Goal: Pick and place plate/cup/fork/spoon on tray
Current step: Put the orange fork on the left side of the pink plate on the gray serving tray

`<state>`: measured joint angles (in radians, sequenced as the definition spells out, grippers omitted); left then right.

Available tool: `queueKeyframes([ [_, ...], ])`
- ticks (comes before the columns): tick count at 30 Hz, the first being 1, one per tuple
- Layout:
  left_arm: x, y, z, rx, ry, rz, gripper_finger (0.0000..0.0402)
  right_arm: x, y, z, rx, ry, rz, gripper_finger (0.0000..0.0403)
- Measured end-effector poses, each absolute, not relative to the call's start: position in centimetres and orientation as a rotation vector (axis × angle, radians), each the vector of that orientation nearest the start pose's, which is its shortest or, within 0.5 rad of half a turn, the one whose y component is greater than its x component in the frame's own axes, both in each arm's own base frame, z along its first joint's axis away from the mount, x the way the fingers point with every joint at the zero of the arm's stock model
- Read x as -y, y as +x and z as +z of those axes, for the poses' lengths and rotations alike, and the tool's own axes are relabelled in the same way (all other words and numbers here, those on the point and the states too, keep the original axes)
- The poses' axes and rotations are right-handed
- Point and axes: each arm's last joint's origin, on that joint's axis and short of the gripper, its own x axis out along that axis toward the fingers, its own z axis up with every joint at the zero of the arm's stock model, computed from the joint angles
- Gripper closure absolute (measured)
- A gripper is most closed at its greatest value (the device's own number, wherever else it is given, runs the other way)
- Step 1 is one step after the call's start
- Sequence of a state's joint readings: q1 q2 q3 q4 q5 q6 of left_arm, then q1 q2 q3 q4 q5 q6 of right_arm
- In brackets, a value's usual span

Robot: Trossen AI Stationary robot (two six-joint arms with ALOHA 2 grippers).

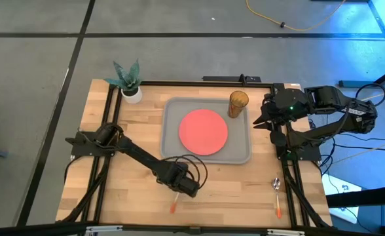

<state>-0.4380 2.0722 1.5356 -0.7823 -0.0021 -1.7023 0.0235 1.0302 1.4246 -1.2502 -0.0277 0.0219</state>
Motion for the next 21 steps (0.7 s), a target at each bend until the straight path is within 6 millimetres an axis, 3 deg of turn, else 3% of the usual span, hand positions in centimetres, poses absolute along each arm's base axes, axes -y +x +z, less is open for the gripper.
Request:
queueKeyframes([
  [15,12.6,38.3,17.6,-1.213,-1.077,0.821,0.0401,-0.4,15.1,40.6,-0.855,0.024,0.038,0.0334],
  [21,10.4,38.2,19.2,-1.203,-1.044,0.808,0.0401,-0.4,15.0,40.6,-0.86,0.025,0.038,0.0334],
])
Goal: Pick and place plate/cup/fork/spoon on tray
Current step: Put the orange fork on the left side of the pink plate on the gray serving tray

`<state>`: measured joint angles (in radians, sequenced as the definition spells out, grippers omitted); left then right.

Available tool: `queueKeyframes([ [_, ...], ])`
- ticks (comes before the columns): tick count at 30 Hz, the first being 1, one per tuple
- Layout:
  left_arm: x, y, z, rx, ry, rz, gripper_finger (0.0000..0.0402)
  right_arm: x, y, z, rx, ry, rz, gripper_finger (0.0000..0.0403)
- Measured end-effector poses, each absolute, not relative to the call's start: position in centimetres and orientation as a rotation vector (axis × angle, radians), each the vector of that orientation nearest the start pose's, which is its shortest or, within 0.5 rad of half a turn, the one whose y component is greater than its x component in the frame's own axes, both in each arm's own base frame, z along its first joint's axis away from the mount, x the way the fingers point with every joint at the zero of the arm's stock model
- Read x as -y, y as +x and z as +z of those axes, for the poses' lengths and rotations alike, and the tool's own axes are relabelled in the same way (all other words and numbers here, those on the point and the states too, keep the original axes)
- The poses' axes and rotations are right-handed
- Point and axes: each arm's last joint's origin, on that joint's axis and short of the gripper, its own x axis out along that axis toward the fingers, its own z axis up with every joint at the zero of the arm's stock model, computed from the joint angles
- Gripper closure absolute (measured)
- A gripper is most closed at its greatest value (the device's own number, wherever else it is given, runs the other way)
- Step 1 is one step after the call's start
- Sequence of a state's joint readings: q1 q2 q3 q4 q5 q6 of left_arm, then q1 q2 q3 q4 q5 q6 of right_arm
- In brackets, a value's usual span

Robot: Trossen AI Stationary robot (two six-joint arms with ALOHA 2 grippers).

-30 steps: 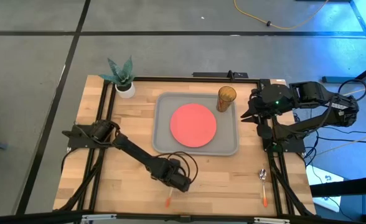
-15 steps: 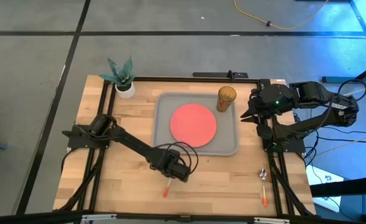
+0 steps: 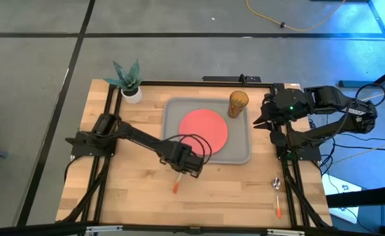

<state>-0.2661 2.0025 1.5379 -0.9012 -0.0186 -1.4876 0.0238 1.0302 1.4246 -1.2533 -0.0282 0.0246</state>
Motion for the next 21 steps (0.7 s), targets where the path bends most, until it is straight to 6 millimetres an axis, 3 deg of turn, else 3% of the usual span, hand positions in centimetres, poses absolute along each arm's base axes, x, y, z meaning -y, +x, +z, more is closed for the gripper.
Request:
queueKeyframes([
  [13,4.4,35.6,24.3,-1.139,-0.967,0.948,0.0401,-0.4,15.0,40.6,-0.866,0.026,0.038,0.0334],
  [21,-0.7,35.2,25.0,-1.141,-0.914,0.98,0.0401,-0.4,14.9,40.6,-0.868,0.047,0.027,0.0334],
])
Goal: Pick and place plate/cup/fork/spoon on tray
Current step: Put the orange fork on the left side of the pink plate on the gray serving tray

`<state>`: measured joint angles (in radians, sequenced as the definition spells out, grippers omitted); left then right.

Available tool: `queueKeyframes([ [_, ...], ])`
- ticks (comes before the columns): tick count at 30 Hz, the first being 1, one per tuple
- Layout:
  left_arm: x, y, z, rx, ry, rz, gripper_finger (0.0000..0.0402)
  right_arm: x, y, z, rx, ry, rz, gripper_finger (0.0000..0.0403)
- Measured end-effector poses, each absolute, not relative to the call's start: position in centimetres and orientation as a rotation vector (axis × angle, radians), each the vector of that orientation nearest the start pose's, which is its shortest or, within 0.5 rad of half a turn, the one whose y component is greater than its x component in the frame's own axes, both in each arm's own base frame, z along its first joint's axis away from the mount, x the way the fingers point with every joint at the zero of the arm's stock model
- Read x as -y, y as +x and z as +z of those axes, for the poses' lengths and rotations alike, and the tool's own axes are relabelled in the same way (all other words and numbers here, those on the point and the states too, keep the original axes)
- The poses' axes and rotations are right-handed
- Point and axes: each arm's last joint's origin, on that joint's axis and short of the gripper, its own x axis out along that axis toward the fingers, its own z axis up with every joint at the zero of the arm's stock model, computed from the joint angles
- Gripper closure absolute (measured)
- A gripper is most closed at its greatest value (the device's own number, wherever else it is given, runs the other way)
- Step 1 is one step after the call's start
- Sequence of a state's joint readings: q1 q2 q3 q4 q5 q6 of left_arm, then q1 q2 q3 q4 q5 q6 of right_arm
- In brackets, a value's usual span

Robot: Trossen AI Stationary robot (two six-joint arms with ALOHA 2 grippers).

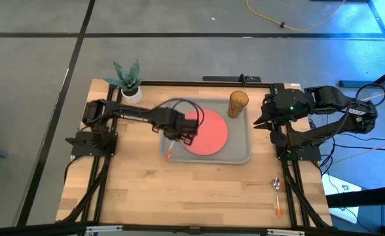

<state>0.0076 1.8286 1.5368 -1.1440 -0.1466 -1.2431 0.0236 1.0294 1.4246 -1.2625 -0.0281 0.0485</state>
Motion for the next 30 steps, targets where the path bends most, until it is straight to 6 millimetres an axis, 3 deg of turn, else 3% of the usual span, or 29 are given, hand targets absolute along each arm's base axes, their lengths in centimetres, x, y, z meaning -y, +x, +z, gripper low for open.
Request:
queueKeyframes([
  [7,-4.7,34.6,23.0,-1.18,-0.932,0.98,0.0401,-0.4,14.9,40.6,-0.868,0.05,0.027,0.0334],
  [16,-8.1,33.7,19.6,-1.14,-1.026,0.961,0.0401,-0.4,14.9,40.6,-0.869,0.075,0.015,0.0334],
  [30,-9.0,31.9,16.4,-1.171,-1.122,1.009,0.0401,-0.4,14.9,40.6,-0.869,0.093,0.006,0.0334],
])
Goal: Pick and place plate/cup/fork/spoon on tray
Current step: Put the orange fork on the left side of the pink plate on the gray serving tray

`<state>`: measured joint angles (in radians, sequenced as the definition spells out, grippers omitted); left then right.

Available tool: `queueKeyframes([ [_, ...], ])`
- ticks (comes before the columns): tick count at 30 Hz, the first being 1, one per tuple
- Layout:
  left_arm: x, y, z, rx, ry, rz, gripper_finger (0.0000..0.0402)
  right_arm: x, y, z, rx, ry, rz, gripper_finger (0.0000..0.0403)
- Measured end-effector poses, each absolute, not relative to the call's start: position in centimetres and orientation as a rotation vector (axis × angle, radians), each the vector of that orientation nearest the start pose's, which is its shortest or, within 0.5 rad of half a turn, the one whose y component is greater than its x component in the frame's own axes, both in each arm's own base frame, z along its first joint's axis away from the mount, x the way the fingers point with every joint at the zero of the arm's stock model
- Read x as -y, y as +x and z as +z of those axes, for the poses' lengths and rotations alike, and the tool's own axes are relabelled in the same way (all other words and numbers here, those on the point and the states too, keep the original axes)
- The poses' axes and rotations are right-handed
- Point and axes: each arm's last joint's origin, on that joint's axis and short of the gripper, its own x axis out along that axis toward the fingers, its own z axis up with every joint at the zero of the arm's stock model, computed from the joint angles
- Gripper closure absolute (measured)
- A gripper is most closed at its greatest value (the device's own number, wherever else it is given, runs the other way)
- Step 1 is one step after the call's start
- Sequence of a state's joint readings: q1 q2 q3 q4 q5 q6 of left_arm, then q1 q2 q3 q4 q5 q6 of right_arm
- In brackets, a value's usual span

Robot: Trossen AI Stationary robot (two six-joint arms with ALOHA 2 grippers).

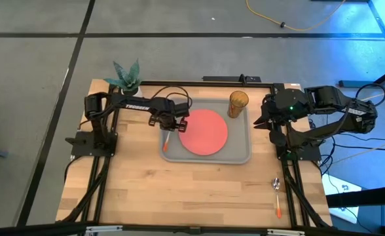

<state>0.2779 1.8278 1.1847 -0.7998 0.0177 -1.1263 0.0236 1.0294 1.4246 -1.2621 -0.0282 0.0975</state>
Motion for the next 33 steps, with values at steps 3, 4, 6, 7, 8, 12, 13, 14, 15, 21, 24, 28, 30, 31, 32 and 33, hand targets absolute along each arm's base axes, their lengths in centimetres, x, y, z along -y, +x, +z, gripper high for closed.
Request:
queueKeyframes([
  [3,-9.0,31.9,15.8,-1.136,-1.151,1.0,0.0401,-0.4,14.9,40.6,-0.869,0.092,0.007,0.0334],
  [4,-9.0,32.0,15.7,-1.128,-1.159,0.997,0.0401,-0.4,14.9,40.6,-0.868,0.092,0.007,0.0334],
  [6,-9.1,31.8,15.4,-1.129,-1.179,1.008,0.0401,-0.4,15.0,40.6,-0.868,0.092,0.006,0.0334],
  [7,-9.0,31.7,15.4,-1.132,-1.184,1.008,0.0401,-0.4,15.0,40.6,-0.868,0.092,0.007,0.0334],
  [8,-9.0,31.7,15.3,-1.134,-1.188,1.006,0.0401,-0.4,15.0,40.6,-0.868,0.092,0.006,0.0334],
  [12,-9.0,31.5,15.1,-1.128,-1.211,1.033,0.0401,-0.4,15.0,40.6,-0.868,0.092,0.007,0.0334],
  [13,-9.0,31.5,15.1,-1.124,-1.214,1.038,0.0401,-0.4,15.0,40.6,-0.868,0.091,0.007,0.0334],
  [14,-9.0,31.5,15.1,-1.12,-1.219,1.046,0.0401,-0.4,15.0,40.6,-0.868,0.091,0.007,0.0334],
  [15,-9.1,31.5,15.1,-1.116,-1.223,1.052,0.0401,-0.4,15.0,40.6,-0.868,0.092,0.007,0.0334],
  [21,-9.3,31.3,15.1,-1.124,-1.236,1.054,0.0393,-0.4,15.0,40.6,-0.868,0.092,0.007,0.0334],
  [24,-9.3,31.3,15.0,-1.125,-1.231,1.059,0.038,-0.4,15.0,40.6,-0.868,0.092,0.007,0.0334],
  [28,-9.3,31.2,15.0,-1.127,-1.228,1.065,0.0367,-0.4,15.0,40.6,-0.868,0.092,0.007,0.0334],
  [30,-9.3,31.2,15.0,-1.129,-1.236,1.063,0.0365,-0.4,15.0,40.6,-0.868,0.092,0.006,0.0334],
  [31,-9.2,31.3,15.0,-1.131,-1.244,1.06,0.0365,-0.4,15.0,40.6,-0.868,0.092,0.007,0.0334],
  [32,-9.2,31.3,15.0,-1.134,-1.255,1.054,0.0365,-0.4,15.0,40.6,-0.868,0.092,0.007,0.0334],
  [33,-9.2,31.3,15.0,-1.137,-1.265,1.05,0.0366,-0.4,15.0,40.6,-0.868,0.092,0.007,0.0334],
])
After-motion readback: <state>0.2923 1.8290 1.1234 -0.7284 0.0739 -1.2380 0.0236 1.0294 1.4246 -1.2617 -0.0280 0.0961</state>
